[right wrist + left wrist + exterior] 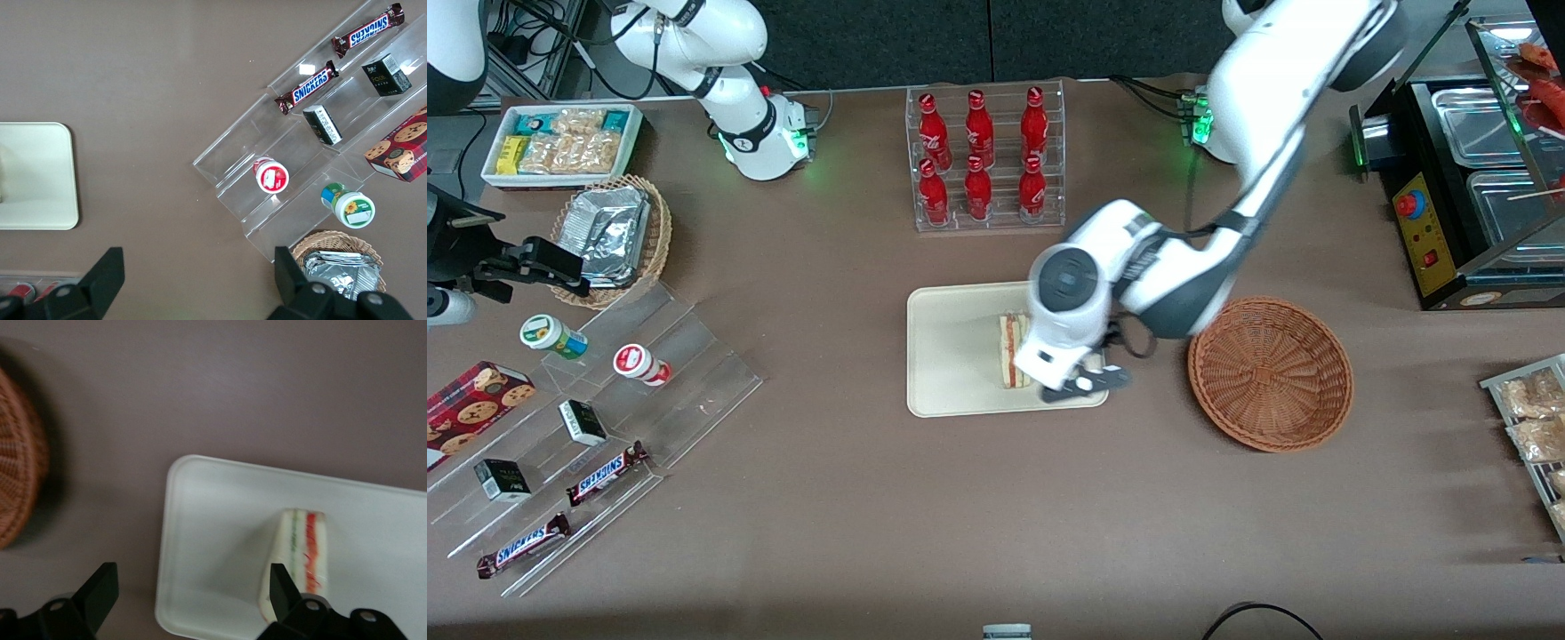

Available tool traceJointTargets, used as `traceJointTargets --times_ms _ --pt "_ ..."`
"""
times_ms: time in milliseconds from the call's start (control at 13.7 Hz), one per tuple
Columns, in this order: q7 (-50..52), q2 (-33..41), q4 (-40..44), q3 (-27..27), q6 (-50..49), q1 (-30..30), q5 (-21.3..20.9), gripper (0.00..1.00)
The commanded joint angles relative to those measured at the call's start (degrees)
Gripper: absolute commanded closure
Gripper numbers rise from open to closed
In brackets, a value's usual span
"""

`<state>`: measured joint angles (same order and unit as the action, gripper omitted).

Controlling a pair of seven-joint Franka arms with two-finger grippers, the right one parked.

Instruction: Place sandwich from basket to tray

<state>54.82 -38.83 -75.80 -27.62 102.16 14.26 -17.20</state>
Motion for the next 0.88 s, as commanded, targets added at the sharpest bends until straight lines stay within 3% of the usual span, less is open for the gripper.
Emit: traceJointTargets --times_ms 0,805 --pt "-5.0 3.1 -1.5 -0.2 -3.0 -4.2 3.3 0.00" --pt "-25.5 13.5 -5.8 2.2 -12.1 -19.4 5.2 0.00"
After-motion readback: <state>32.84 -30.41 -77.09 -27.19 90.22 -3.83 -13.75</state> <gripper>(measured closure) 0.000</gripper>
